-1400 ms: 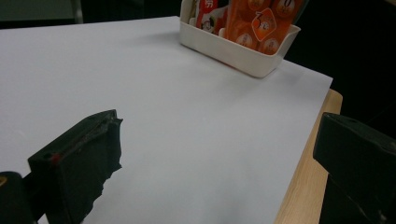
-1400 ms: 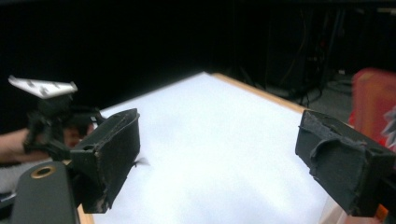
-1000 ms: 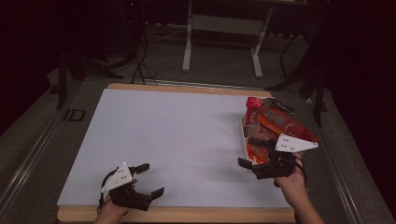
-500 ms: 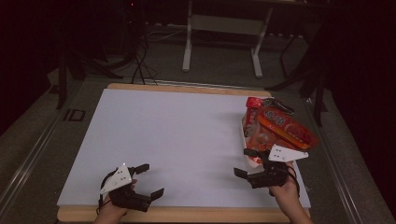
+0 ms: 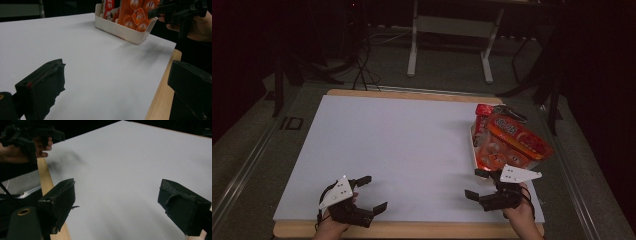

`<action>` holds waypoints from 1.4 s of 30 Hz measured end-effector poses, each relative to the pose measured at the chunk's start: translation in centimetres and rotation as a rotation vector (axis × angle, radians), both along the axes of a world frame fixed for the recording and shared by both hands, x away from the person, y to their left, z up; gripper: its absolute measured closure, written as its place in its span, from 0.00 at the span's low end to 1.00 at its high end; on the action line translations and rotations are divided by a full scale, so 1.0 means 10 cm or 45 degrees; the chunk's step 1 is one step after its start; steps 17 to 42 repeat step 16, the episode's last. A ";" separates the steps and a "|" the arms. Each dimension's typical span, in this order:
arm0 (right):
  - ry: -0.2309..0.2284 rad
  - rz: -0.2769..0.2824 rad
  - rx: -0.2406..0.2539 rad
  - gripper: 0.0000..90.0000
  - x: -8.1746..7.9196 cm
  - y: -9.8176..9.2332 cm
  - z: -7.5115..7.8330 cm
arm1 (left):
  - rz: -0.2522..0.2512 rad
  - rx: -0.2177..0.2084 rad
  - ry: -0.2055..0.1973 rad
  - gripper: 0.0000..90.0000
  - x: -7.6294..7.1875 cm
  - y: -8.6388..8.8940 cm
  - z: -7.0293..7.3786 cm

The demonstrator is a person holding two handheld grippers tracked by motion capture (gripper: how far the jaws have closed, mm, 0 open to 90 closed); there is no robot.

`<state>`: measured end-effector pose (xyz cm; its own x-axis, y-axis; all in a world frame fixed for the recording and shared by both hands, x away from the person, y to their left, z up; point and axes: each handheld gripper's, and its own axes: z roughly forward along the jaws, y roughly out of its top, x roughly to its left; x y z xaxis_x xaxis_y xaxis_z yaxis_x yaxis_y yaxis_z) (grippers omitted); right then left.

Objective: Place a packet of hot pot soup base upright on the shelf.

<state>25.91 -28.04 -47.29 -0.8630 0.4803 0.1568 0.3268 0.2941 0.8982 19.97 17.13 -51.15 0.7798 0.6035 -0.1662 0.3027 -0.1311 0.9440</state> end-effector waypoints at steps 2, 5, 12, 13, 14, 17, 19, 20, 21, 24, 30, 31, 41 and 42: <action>-0.006 0.000 -0.005 0.16 0.00 0.02 -0.01 | 0.000 0.001 -0.002 0.02 0.00 0.00 0.00; -0.008 0.005 -0.007 0.16 0.00 0.04 -0.01 | -0.004 0.001 0.002 0.02 -0.01 -0.01 -0.01; -0.015 0.007 -0.011 0.16 0.01 0.02 -0.02 | 0.007 -0.009 0.001 0.02 -0.01 0.00 -0.01; -0.016 0.008 -0.005 0.16 0.01 0.02 -0.02 | 0.007 -0.009 0.001 0.02 -0.01 0.00 -0.01; -0.016 0.009 -0.006 0.16 0.01 0.02 -0.02 | 0.008 -0.008 0.000 0.02 -0.01 0.00 -0.02; -0.015 0.012 -0.013 0.16 0.01 0.03 -0.02 | 0.011 -0.009 0.003 0.02 -0.01 0.00 -0.02; -0.015 0.012 -0.013 0.16 0.01 0.03 -0.02 | 0.011 -0.009 0.003 0.02 -0.01 0.00 -0.02; -0.015 0.012 -0.013 0.16 0.01 0.03 -0.02 | 0.011 -0.009 0.003 0.02 -0.01 0.00 -0.02; -0.015 0.012 -0.013 0.16 0.01 0.03 -0.02 | 0.011 -0.009 0.003 0.02 -0.01 0.00 -0.02; -0.015 0.012 -0.013 0.16 0.01 0.03 -0.02 | 0.011 -0.009 0.003 0.02 -0.01 0.00 -0.02; -0.015 0.012 -0.013 0.16 0.01 0.03 -0.02 | 0.011 -0.009 0.003 0.02 -0.01 0.00 -0.02; -0.015 0.012 -0.013 0.16 0.01 0.03 -0.02 | 0.011 -0.009 0.003 0.02 -0.01 0.00 -0.02; -0.015 0.012 -0.013 0.16 0.01 0.03 -0.02 | 0.011 -0.009 0.003 0.02 -0.01 0.00 -0.02; -0.015 0.012 -0.013 0.16 0.01 0.03 -0.02 | 0.011 -0.009 0.003 0.02 -0.01 0.00 -0.02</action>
